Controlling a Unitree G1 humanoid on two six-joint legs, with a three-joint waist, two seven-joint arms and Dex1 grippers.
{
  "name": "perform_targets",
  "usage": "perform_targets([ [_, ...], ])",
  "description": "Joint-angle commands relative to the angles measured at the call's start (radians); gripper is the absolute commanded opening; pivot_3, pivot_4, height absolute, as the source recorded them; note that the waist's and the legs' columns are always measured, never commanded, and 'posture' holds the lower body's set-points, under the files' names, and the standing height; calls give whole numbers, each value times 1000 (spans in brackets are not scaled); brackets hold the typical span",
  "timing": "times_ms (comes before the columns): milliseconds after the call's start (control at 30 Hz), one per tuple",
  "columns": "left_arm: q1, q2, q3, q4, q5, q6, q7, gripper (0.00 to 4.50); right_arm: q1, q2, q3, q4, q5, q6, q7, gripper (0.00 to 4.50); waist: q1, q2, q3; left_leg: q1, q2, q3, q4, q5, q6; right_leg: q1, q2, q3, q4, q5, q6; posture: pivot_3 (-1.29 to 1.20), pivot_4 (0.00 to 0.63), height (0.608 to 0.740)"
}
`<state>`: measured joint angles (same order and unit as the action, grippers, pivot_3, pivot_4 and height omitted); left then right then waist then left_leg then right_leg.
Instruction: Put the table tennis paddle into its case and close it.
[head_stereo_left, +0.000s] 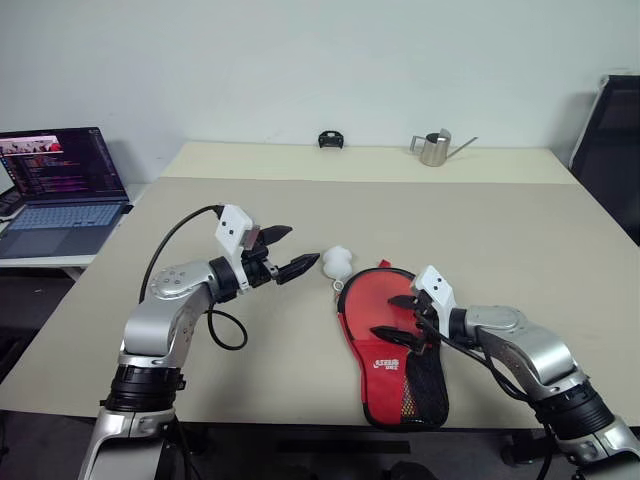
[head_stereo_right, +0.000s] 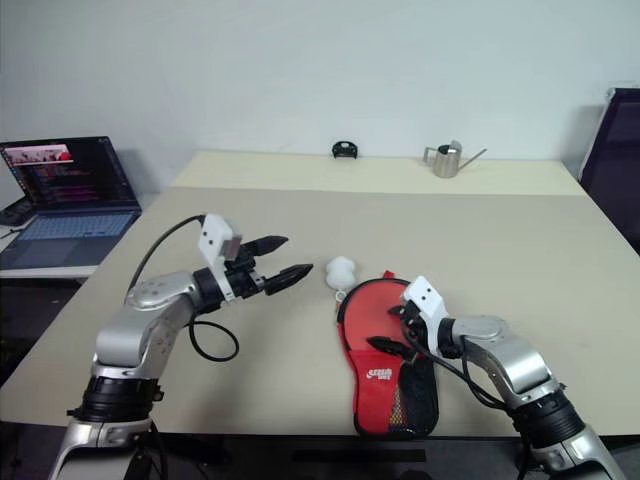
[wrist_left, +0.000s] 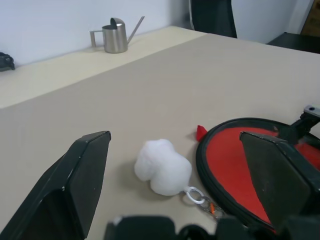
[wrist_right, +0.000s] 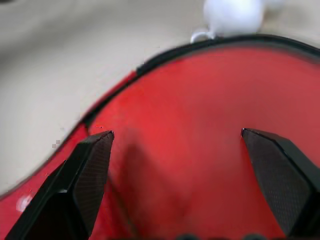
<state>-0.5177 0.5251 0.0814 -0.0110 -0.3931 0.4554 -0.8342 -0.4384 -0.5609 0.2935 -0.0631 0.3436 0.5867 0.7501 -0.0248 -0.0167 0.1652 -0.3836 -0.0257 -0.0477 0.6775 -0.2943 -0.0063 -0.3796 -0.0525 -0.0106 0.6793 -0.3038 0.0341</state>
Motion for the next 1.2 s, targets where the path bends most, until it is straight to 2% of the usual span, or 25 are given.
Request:
perform_targets([
  [33, -38, 22, -1, 21, 5, 9, -3, 4500, -2, 7, 31, 80, -86, -54, 10, 4413, 0, 0, 0, 1, 0, 0, 0, 0, 0, 0, 0, 0, 0, 0, 0, 0, 150, 740],
  [100, -58, 28, -20, 55, 21, 28, -3, 4500, -2, 18, 29, 97, -104, -66, 16, 4413, 0, 0, 0, 2, 0, 0, 0, 0, 0, 1, 0, 0, 0, 0, 0, 0, 150, 740],
  [267, -188, -2, -80, 278, 120, 6, 48, 4500, -8, 51, 22, 131, -130, -82, 24, 4413, -1, -1, -1, 4, 0, -1, 0, 0, 0, 4, 0, -1, 1, 0, 0, 0, 150, 740],
  [533, -404, -94, -183, 651, 220, -125, -52, 4500, -14, 74, 23, 140, -151, -66, 43, 4413, -2, -2, -1, 4, -1, -1, 1, 0, 0, 4, 0, -1, 1, 0, 0, 0, 150, 740],
  [767, -516, -161, -218, 933, 308, -270, -77, 4500, 10, 83, 11, 98, -147, -43, 33, 4413, -4, -2, -1, 3, -1, -1, 1, 0, 0, 2, 0, -1, 1, 0, 0, 0, 150, 740],
  [967, -546, -217, -217, 1073, 350, -333, -79, 4500, 33, 90, -3, 66, -150, -23, 20, 4413, -3, -2, -1, 1, -1, -1, 1, 0, 0, 1, 0, -1, 1, 0, 0, 0, 150, 740],
  [1167, -552, -261, -214, 1132, 374, -362, -91, 4500, 40, 97, -9, 51, -153, -11, 10, 4413, -3, -2, -1, 1, -1, -1, 1, 0, 0, 1, 0, -1, 1, 0, 0, 0, 150, 740],
  [1200, -552, -265, -211, 1138, 376, -370, -85, 4325, 41, 99, -11, 49, -154, -10, 8, 4468, -3, -2, -1, 1, -1, -1, 1, 0, 0, 1, 0, -1, 1, 0, 0, 0, 150, 740],
])
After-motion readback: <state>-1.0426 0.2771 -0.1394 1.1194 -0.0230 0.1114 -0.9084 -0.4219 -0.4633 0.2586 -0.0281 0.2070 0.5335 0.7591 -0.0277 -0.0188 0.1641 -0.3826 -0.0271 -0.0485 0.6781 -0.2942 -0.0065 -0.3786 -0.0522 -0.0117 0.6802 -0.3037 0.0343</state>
